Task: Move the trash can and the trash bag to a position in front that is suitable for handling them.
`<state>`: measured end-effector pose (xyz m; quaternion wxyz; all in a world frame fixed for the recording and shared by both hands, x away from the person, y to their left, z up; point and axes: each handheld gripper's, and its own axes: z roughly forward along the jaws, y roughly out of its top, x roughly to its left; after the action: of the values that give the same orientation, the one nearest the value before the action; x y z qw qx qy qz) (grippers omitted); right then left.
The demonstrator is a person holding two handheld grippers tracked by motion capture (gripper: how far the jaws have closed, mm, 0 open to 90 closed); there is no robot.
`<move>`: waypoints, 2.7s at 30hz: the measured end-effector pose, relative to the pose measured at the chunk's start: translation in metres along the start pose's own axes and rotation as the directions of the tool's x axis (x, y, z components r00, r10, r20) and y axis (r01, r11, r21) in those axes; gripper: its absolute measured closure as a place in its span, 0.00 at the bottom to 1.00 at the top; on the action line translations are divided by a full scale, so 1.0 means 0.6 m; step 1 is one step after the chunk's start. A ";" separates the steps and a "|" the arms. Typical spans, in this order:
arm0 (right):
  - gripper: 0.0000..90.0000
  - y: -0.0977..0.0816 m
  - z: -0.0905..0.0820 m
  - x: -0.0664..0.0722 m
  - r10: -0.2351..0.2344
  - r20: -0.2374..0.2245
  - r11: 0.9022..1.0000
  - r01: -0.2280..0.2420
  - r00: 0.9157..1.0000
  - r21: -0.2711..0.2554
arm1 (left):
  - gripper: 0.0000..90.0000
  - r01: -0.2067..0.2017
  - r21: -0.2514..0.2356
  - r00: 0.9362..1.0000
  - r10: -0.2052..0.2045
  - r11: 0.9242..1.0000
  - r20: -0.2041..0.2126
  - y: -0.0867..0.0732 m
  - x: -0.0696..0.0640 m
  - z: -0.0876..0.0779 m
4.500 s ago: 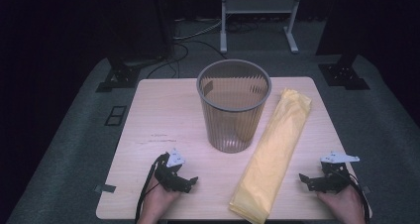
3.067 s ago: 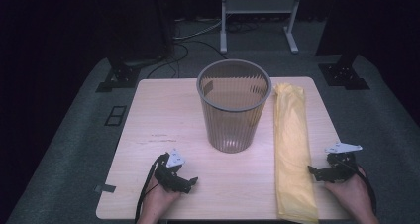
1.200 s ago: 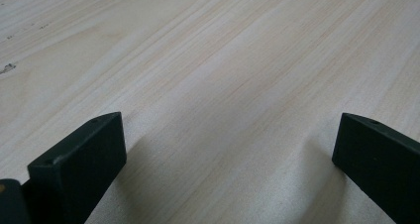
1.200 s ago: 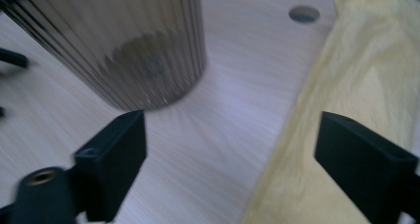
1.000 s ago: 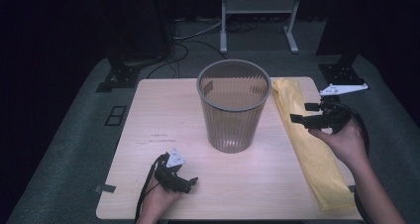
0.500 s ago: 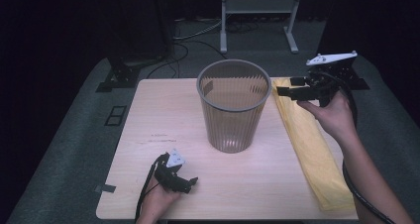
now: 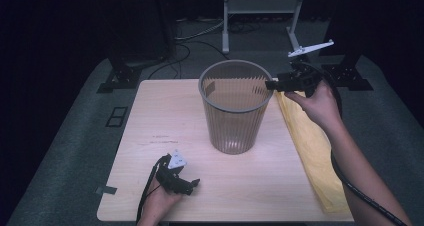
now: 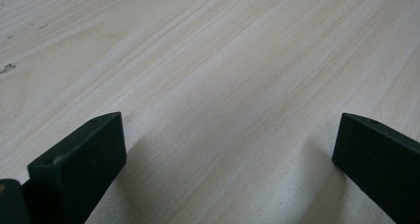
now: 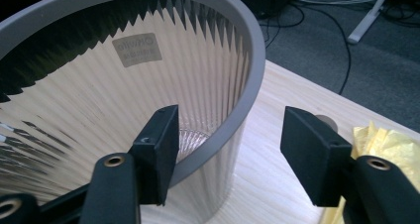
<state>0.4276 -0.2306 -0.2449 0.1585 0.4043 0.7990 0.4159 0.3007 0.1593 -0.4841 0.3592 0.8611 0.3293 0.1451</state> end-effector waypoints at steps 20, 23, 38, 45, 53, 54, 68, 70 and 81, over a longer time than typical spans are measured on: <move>0.55 0.008 0.038 0.018 -0.041 0.012 0.992 0.039 0.999 0.119 | 0.00 0.000 0.000 1.000 0.000 1.000 0.000 0.000 0.000 0.000; 0.56 0.005 0.033 0.020 -0.051 0.010 0.991 0.050 0.999 0.124 | 0.00 0.000 0.000 1.000 0.000 1.000 0.000 0.000 0.000 0.000; 0.57 -0.044 -0.029 0.038 -0.082 -0.028 0.986 0.086 0.996 0.142 | 0.00 0.000 0.000 1.000 0.000 1.000 0.000 0.000 0.000 0.000; 0.57 -0.066 -0.058 0.054 -0.115 -0.041 0.980 0.120 0.993 0.156 | 0.00 0.001 0.000 1.000 -0.001 1.000 0.002 0.000 0.000 0.000; 0.57 -0.093 -0.091 0.070 -0.127 -0.072 0.977 0.138 0.989 0.165 | 0.00 0.002 -0.001 1.000 -0.002 1.000 0.001 0.000 0.000 0.000; 0.57 -0.096 -0.095 0.073 -0.126 -0.074 0.976 0.136 0.989 0.167 | 0.00 0.002 -0.001 1.000 -0.002 1.000 0.001 0.000 0.000 0.000; 0.30 -0.115 -0.118 0.056 -0.055 -0.115 0.995 0.065 0.992 0.080 | 0.00 0.004 0.002 1.000 -0.004 1.000 -0.003 0.000 0.000 0.000; 0.25 -0.113 -0.128 0.048 -0.030 -0.121 0.999 0.035 0.992 0.040 | 0.00 0.005 0.001 1.000 -0.005 1.000 -0.003 0.000 -0.001 0.000; 0.14 -0.147 -0.171 -0.012 0.061 -0.062 0.997 -0.063 0.996 -0.042 | 0.00 0.018 0.005 1.000 -0.018 1.000 -0.001 0.002 0.003 -0.001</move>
<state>0.3265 -0.3202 -0.2535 0.1299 0.4125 0.7812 0.4502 0.3022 0.1602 -0.4831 0.3580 0.8589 0.3378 0.1413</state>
